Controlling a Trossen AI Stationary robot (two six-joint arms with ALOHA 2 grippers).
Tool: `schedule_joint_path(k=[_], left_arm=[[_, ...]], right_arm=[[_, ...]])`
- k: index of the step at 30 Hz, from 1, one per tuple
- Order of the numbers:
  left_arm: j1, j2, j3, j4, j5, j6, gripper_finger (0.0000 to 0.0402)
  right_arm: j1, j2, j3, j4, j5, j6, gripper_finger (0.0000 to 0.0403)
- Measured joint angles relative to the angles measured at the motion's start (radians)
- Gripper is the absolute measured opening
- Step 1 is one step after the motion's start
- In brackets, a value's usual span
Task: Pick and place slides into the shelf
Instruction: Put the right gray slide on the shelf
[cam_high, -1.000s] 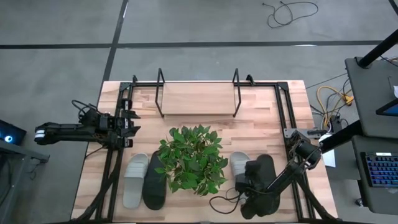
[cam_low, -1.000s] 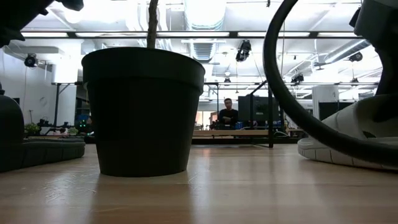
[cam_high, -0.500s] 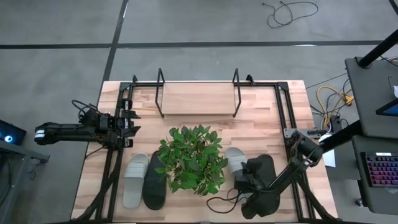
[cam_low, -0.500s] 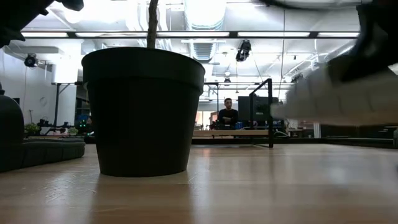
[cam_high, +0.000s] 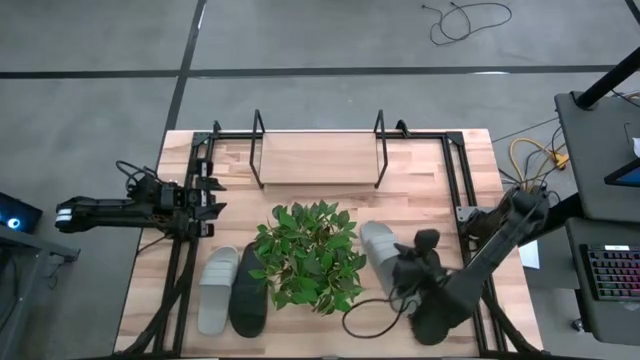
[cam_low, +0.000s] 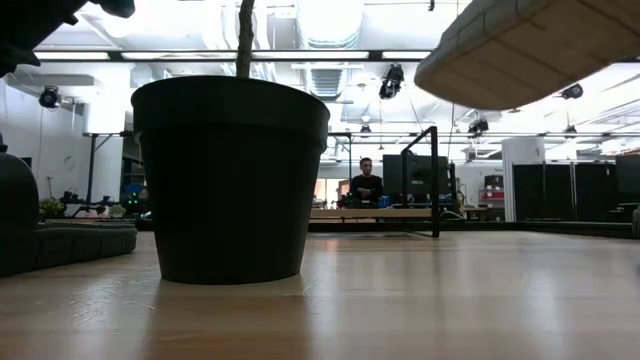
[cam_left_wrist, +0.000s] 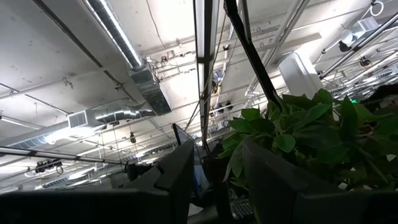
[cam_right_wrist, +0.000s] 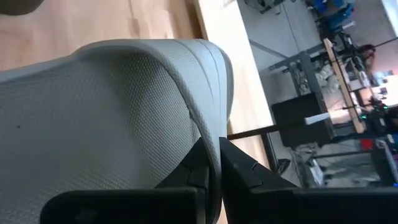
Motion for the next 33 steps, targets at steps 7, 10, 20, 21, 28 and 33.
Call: schedule_joint_path(k=[7,10,20,21,28,33], left_arm=[[0.000,0.001,0.000,0.001,0.000,0.000,0.0124],[0.000,0.000,0.000,0.000,0.000,0.000,0.0124],[0.000,0.000,0.000,0.001,0.000,0.000,0.0124],[0.000,0.000,0.000,0.000,0.000,0.000,0.0124],[0.000,0.001,0.000,0.000,0.000,0.000,0.0124],[0.000,0.000,0.000,0.000,0.000,0.000,0.0124]], right_arm=[[0.001,-0.220,-0.116,0.005,0.015,-0.035,0.0011],[-0.009,-0.308,-0.171,0.005,0.026,-0.037,0.0011],[-0.121,-0.444,-0.264,0.006,0.217,-0.107,0.0011],[-0.142,-0.444,-0.265,0.007,0.238,-0.119,0.0011],[-0.335,-0.446,-0.246,0.005,0.317,-0.177,0.0011],[-0.455,-0.446,-0.223,0.009,0.331,-0.232,0.0011]])
